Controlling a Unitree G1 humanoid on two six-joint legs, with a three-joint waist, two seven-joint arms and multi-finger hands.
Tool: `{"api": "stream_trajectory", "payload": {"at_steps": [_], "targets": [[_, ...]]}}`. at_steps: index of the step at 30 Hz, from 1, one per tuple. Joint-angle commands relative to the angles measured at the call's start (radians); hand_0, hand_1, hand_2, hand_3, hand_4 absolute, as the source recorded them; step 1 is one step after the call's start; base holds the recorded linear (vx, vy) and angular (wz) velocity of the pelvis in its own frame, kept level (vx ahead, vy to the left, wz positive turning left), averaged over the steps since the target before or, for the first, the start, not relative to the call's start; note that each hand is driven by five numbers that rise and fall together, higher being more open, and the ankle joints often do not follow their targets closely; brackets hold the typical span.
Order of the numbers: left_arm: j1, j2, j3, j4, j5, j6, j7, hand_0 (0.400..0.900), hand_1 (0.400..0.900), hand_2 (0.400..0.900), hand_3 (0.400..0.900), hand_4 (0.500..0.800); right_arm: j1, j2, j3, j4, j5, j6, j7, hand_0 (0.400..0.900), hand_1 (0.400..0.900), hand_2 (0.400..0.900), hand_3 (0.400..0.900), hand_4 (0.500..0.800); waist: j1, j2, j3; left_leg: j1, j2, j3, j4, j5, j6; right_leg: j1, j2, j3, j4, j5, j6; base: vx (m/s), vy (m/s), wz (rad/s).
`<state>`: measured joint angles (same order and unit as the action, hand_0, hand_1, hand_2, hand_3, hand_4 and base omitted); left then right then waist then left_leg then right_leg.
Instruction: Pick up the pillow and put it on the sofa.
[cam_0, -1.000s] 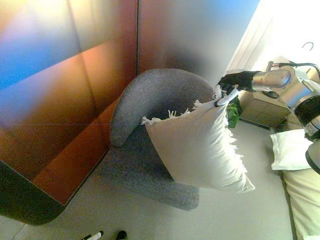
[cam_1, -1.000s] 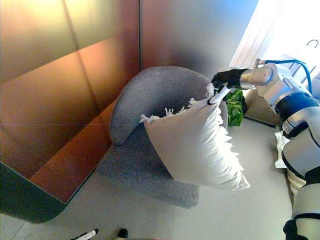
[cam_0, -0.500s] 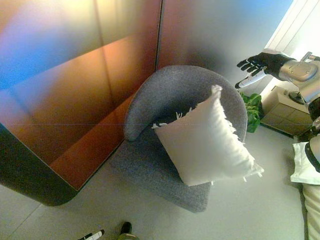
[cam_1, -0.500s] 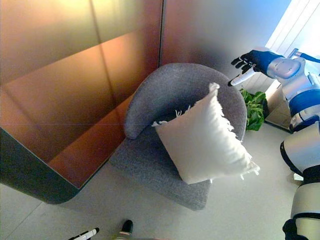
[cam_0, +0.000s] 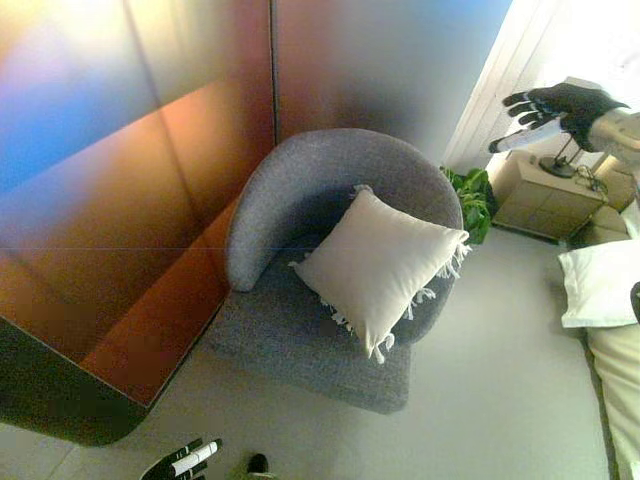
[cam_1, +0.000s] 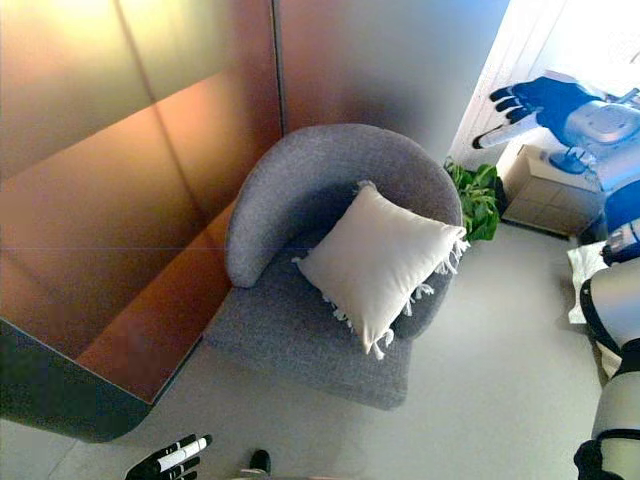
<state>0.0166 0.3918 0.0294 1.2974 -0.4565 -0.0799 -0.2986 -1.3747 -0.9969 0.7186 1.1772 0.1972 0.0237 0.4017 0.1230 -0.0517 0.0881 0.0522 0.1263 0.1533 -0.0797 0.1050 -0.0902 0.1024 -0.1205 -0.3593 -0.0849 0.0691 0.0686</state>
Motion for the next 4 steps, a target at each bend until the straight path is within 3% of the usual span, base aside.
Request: {"api": "stream_trajectory", "payload": {"at_steps": [1, 4], "targets": [[-0.027, 0.047, -0.044, 0.015, -0.028, -0.046, -0.018, 0.900, 0.900, 0.900, 0.900, 0.800, -0.070, -0.088, -0.031, -0.029, 0.062, -0.011, -0.069, 0.900, 0.900, 0.900, 0.900, 0.800, -0.019, -0.021, -0.068, 0.009, 0.013, 0.028, 0.019, -0.072, -0.023, 0.002, -0.063, 0.022, 0.071, -0.079, 0.060, -0.08, 0.005, -0.20], [-0.033, 0.051, -0.043, 0.016, -0.038, -0.045, -0.023, 0.900, 0.900, 0.900, 0.900, 0.800, -0.029, -0.093, -0.063, -0.047, 0.063, -0.011, -0.063, 0.900, 0.900, 0.900, 0.900, 0.800, -0.031, -0.019, -0.074, 0.017, 0.016, 0.037, 0.019, -0.077, -0.023, 0.001, -0.066, 0.029, 0.067, -0.075, 0.062, -0.05, -0.005, -0.14]]}}
